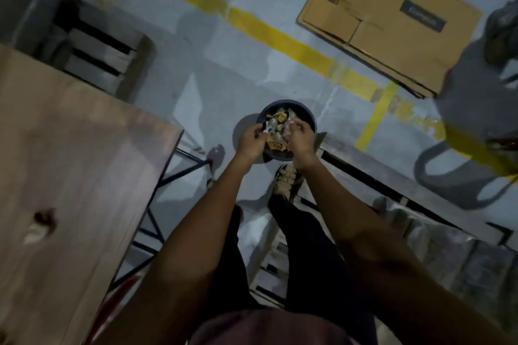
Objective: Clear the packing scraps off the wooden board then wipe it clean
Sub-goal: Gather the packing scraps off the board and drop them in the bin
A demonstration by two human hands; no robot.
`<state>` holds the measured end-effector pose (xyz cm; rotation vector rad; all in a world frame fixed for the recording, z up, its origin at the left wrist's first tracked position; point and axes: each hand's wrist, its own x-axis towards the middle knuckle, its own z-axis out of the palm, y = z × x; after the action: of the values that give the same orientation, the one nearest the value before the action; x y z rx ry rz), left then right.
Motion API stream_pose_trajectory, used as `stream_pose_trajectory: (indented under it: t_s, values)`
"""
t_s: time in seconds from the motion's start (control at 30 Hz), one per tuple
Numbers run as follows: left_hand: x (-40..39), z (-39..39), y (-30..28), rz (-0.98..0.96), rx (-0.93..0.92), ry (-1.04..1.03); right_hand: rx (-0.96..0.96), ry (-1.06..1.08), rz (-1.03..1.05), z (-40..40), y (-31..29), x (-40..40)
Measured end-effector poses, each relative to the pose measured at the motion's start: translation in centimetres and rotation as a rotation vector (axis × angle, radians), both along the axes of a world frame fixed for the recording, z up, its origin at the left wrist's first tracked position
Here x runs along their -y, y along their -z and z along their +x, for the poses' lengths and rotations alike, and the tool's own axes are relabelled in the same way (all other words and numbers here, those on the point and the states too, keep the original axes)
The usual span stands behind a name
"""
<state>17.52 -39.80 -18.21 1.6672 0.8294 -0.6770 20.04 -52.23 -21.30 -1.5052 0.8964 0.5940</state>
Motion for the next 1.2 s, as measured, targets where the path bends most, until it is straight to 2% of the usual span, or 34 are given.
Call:
stream_pose_trajectory:
  t_s: [0.07, 0.23, 0.3, 0.43, 0.57, 0.7, 0.83, 1.1, 1.2]
  values:
    - [-0.7, -2.0, -3.6, -0.003, 0.047, -0.030, 0.043, -0.044, -0.045, -1.8, -1.8, -0.8]
    - [-3.7, -7.0, -11.2, 0.015, 0.198, -0.194, 0.175, -0.199, -0.079, -5.5, -12.7, -4.7]
    - [-5.3, -9.1, -14.0, 0.029, 0.277, -0.246, 0.235, -0.291, -0.094, -7.2, -15.3, -6.1]
    - [-9.5, -14.5, -17.9, 0.064, 0.428, -0.330, 0.340, -0.586, -0.045, -10.4, -19.9, -9.7]
    - [-14.7, -20.6, -19.5, 0.105, 0.526, -0.546, 0.428, -0.796, 0.025, -12.2, -23.2, -13.8]
    - [-19.3, -26.0, -19.5, 0.155, 0.520, -0.770, 0.459, -0.964, 0.025, -13.4, -24.6, -19.3]
    - [-24.1, -30.0, -18.9, 0.240, 0.499, -0.896, 0.420, -1.146, 0.005, -14.9, -23.8, -25.9]
    - [-31.1, -35.7, -17.2, 0.485, 0.432, -0.898, 0.499, -1.622, -0.100, -20.5, -21.4, -35.6]
    - [-31.8, -37.7, -17.4, 0.513, 0.403, -0.854, 0.488, -1.573, -0.076, -22.4, -20.9, -38.1]
